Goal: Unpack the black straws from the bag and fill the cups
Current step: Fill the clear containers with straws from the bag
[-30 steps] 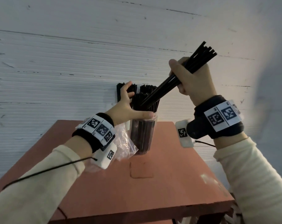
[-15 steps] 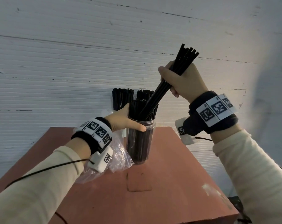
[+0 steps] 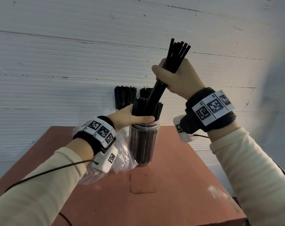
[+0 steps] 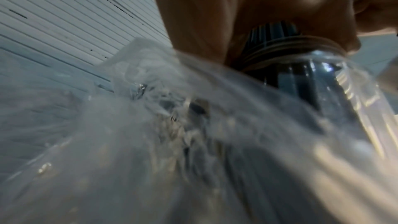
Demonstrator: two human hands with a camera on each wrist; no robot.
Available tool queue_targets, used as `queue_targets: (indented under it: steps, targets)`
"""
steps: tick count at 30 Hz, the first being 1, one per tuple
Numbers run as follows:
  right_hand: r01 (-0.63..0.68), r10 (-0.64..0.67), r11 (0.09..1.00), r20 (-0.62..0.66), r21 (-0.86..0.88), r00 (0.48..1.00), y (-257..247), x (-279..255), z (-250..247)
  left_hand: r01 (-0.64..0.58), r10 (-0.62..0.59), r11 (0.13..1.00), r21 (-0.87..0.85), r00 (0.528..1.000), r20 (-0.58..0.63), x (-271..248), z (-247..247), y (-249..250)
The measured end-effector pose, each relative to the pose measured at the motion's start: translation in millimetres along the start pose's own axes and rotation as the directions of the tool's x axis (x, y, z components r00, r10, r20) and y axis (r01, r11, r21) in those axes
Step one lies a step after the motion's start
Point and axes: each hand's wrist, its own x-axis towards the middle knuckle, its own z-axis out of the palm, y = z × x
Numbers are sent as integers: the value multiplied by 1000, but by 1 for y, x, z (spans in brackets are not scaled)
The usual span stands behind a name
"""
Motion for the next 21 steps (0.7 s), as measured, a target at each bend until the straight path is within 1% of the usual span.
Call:
queue_targets:
  steps: [3, 5, 7, 9, 11, 14, 17, 19, 20, 21]
  targets:
    - [-6, 7, 1000, 68, -25, 998, 5, 0, 3, 23, -17, 997, -80, 997, 70, -1, -2, 1]
    - [-28, 31, 999, 95, -34, 995, 11, -1, 7, 29, -20, 992, -123, 997, 70, -3, -4, 2]
    - [-43, 51, 997, 137, -67, 989, 16, -3, 14, 27, -17, 992, -121, 996, 84, -4, -6, -1]
    - [-52, 73, 993, 209, -102, 975, 23, -8, 24, 30, -21, 994, -105, 996, 82, -4, -8, -5]
    - [-66, 82, 995, 238, -74, 968, 28, -15, 34, 16, -12, 999, -48, 996, 88, -4, -10, -7]
    - [-61, 67, 997, 170, -36, 983, 31, -22, 39, -6, 5, 1000, 11, 995, 99, -9, -12, -8]
    - [-49, 49, 999, 30, 16, 998, 27, -27, 38, -16, 11, 997, 70, 997, 74, -14, -11, -7]
    - [19, -14, 999, -108, 46, 994, 22, -28, 35, -22, 19, 990, 140, 1000, 24, -15, -11, -8]
    - [84, -78, 996, -163, 32, 984, 21, -28, 34, -24, 24, 984, 176, 1000, 3, -16, -10, -9]
    - [151, -149, 988, -192, -4, 970, 20, -27, 33, -29, 33, 979, 203, 999, -12, -17, -9, -9]
